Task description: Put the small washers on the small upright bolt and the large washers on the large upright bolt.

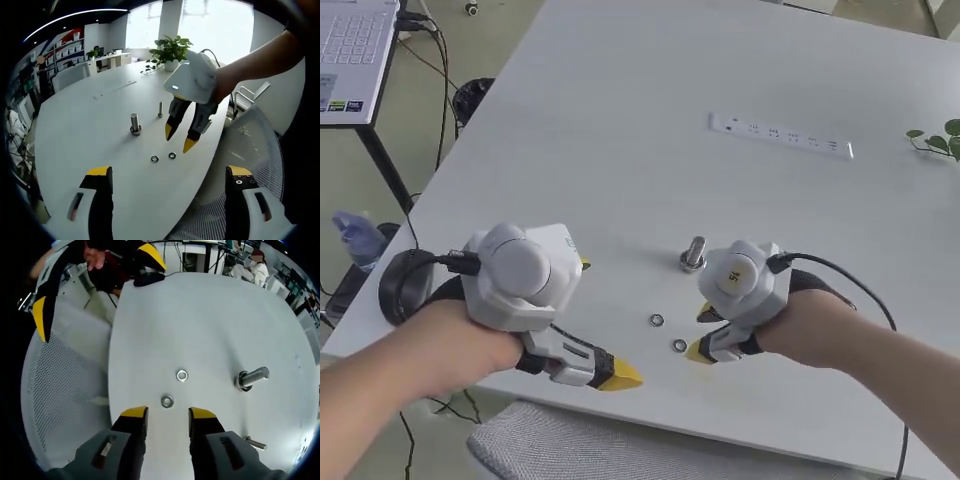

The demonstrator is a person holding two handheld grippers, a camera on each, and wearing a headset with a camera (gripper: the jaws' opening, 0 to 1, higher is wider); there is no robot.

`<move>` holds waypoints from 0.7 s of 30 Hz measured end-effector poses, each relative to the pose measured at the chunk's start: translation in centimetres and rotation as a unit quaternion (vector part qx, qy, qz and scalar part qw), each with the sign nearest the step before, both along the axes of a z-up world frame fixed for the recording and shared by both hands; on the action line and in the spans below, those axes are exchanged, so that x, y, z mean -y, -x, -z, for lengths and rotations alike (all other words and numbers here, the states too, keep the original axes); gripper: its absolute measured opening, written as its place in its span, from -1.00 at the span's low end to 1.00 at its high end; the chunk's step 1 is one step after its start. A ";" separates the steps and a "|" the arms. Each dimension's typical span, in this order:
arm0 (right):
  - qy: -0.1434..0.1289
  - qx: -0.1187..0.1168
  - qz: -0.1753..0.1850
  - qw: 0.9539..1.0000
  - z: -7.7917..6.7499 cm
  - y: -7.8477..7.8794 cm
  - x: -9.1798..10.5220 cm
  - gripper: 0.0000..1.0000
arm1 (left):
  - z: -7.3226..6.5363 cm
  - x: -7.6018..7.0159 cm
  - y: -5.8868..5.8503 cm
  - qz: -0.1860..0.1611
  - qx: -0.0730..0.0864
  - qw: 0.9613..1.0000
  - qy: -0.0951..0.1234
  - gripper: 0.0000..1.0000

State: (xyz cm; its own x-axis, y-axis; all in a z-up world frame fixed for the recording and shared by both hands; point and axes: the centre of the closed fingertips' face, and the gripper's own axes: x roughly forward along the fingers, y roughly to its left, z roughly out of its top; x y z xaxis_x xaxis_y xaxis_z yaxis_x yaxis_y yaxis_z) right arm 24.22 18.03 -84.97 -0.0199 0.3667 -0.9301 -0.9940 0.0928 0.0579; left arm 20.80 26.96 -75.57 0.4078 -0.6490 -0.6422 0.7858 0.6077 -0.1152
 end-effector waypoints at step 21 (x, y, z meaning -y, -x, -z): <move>0.007 0.007 -0.014 1.000 2.5 0.4 -0.9 -0.43 | 0.1 -0.1 0.3 -0.001 -0.001 1.000 0.008 0.87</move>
State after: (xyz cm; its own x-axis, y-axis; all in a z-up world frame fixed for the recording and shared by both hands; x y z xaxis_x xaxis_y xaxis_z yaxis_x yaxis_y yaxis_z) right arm 23.81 18.89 -87.45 -0.0169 0.3527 -0.9356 -0.9970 0.0648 0.0425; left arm 20.50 27.02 -75.65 0.4078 -0.6589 -0.6321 0.7844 0.6071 -0.1269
